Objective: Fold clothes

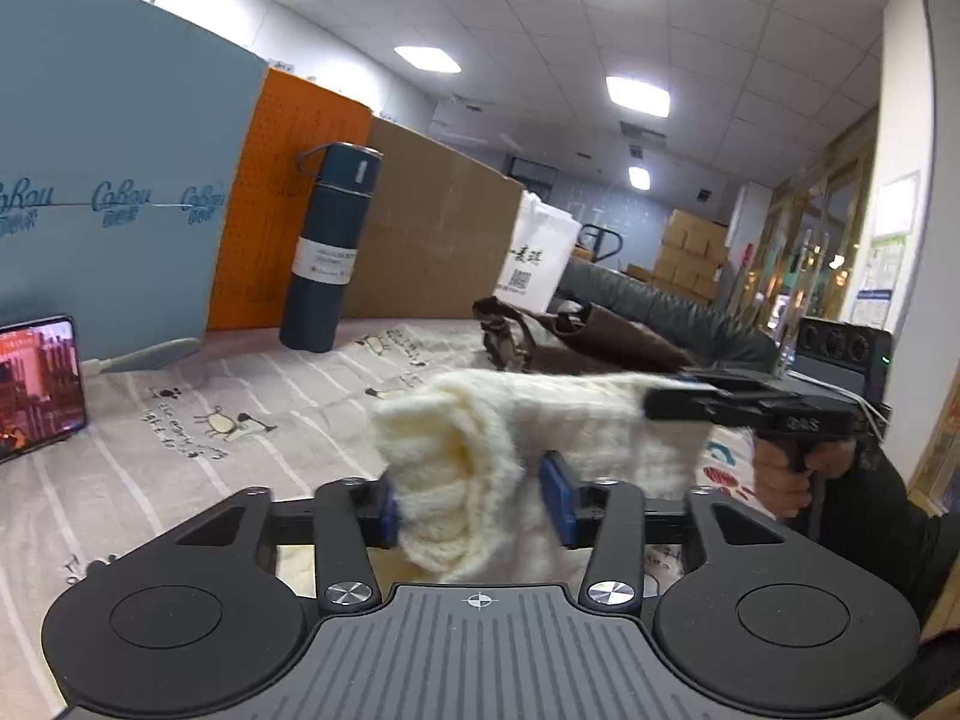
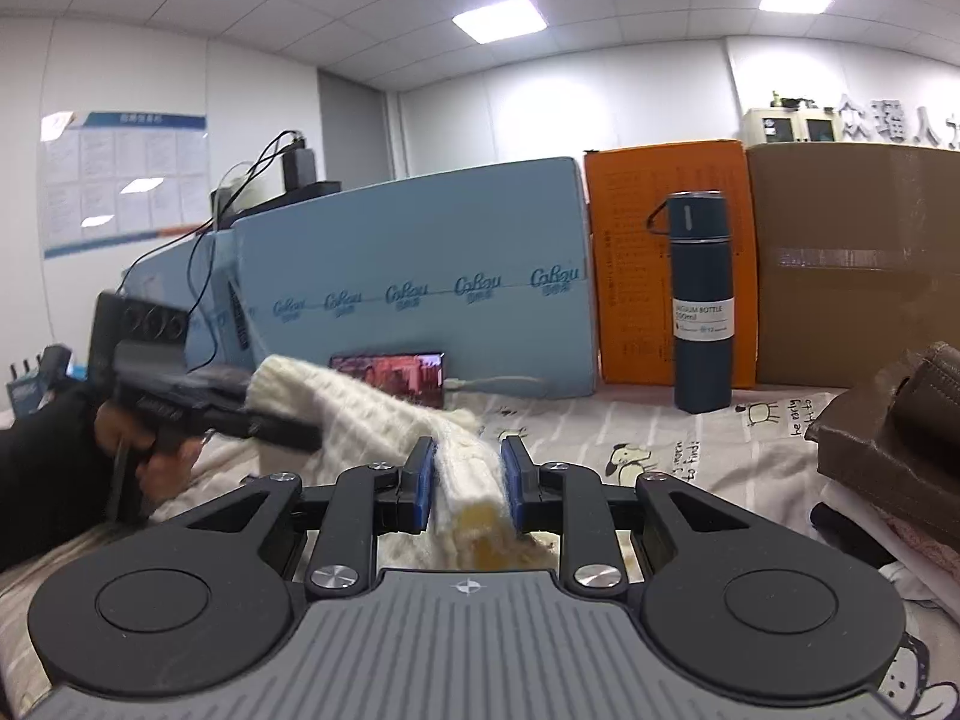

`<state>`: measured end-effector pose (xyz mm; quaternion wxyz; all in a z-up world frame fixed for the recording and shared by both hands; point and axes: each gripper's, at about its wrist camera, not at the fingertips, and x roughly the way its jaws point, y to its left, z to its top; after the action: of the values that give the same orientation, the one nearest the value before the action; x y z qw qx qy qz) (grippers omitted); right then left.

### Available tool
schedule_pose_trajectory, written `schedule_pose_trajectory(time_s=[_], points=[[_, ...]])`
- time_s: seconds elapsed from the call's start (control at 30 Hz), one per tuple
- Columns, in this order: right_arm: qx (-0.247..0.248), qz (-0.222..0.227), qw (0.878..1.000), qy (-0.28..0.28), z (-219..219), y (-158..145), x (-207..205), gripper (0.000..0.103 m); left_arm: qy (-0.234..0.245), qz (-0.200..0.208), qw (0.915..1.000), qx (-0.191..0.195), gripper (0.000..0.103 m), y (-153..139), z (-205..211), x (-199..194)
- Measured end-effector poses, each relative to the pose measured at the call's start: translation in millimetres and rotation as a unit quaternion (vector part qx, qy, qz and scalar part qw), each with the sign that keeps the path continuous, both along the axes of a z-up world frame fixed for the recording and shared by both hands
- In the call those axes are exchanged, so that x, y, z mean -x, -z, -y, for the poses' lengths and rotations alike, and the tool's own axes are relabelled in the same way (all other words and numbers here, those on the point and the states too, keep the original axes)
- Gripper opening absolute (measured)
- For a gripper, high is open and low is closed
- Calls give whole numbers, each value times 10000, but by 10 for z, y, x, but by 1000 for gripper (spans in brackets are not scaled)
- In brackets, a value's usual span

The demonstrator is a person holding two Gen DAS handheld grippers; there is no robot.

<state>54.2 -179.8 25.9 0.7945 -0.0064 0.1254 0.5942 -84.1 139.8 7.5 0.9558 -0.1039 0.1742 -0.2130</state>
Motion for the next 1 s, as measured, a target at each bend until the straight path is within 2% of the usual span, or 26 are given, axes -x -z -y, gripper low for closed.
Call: schedule_pose_trajectory(time_s=[0.07, 0.27, 0.3, 0.37, 0.43, 0.57, 0.6, 0.67, 0.8, 0.87, 0.93, 0.97, 1.0], points=[[-16, -43, 9999, 102, -51, 19, -44, 22, 123, -40, 9999, -49, 61, 19, 10, 6], [-228, -373, 9982, 415, -168, 27, -172, 23, 331, -268, 9957, 823, 57, 119, -159, -74], [-230, -388, 9977, 515, -191, 32, -188, 24, 333, -289, 9948, 923, 43, 141, -181, -88], [-228, -413, 9963, 719, -237, 43, -220, 24, 262, -500, 9896, 1326, 27, 220, -270, -159], [-201, -552, 9932, 1005, -300, 58, -287, 24, 212, -737, 9811, 1778, 27, 305, -346, -245], [-260, -873, 9860, 1399, -348, 103, -399, 29, -45, -873, 9759, 1998, 27, 335, -388, -305], [-357, -1033, 9857, 1284, -312, 112, -418, 48, -65, -885, 9753, 2021, 27, 347, -397, -302], [-493, -1274, 9852, 1038, -226, 121, -422, 73, -74, -885, 9751, 2033, 28, 363, -404, -297], [-502, -1486, 9850, 715, -80, 158, -346, 86, -58, -826, 9769, 1970, 28, 367, -404, -280], [-382, -1495, 9859, 643, -44, 213, -299, 87, -89, -727, 9817, 1757, 30, 335, -368, -255], [-255, -1475, 9869, 600, -38, 270, -255, 87, -131, -550, 9899, 1303, 37, 261, -285, -205], [-185, -1462, 9873, 596, -52, 292, -243, 88, -168, -428, 9937, 1024, 45, 214, -237, -171], [-159, -1450, 9878, 545, -57, 306, -230, 88, -221, -271, 9966, 752, 58, 169, -197, -129]])
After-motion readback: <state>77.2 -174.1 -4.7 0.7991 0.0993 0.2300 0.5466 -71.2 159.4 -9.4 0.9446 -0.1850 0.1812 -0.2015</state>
